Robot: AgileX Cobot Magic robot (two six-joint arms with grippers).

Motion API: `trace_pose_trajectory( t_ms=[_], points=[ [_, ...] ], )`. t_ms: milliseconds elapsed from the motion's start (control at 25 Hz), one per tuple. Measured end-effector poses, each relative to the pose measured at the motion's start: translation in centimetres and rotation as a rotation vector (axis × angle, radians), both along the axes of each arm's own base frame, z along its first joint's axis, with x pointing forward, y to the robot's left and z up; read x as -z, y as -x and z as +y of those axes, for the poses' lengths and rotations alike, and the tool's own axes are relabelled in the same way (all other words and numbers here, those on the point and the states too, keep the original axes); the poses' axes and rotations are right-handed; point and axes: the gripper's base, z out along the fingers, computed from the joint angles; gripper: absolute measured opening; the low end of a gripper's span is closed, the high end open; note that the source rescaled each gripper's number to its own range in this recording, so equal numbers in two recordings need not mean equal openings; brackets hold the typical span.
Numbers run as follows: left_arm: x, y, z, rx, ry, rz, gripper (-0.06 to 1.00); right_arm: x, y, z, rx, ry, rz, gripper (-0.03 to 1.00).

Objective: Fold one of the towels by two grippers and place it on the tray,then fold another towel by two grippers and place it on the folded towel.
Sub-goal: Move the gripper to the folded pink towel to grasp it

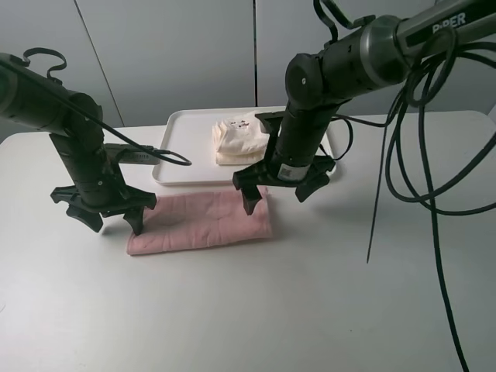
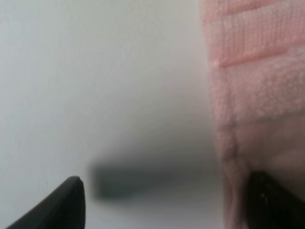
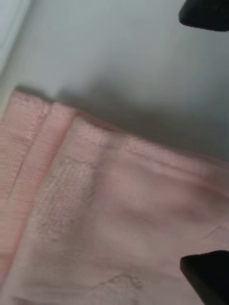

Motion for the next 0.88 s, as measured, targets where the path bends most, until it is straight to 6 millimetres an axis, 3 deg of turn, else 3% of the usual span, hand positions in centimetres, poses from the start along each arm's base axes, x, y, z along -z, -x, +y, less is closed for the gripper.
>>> trace_pose_trajectory(
  t_ms=[200,480,880],
  points=[
    [0.0,0.0,0.0,0.000,0.000,0.000,0.89,0.3,-0.7,0.5,-0.003,0.005,0.021,1.00],
    [-0.1,0.0,0.0,0.000,0.000,-0.002,0.89,2.3,-0.6,0.5,-0.004,0.037,0.074,0.99],
    [0.0,0.0,0.0,0.002,0.000,-0.004,0.89,2.3,-0.4,0.9,0.000,0.025,0.082,0.95]
  ],
)
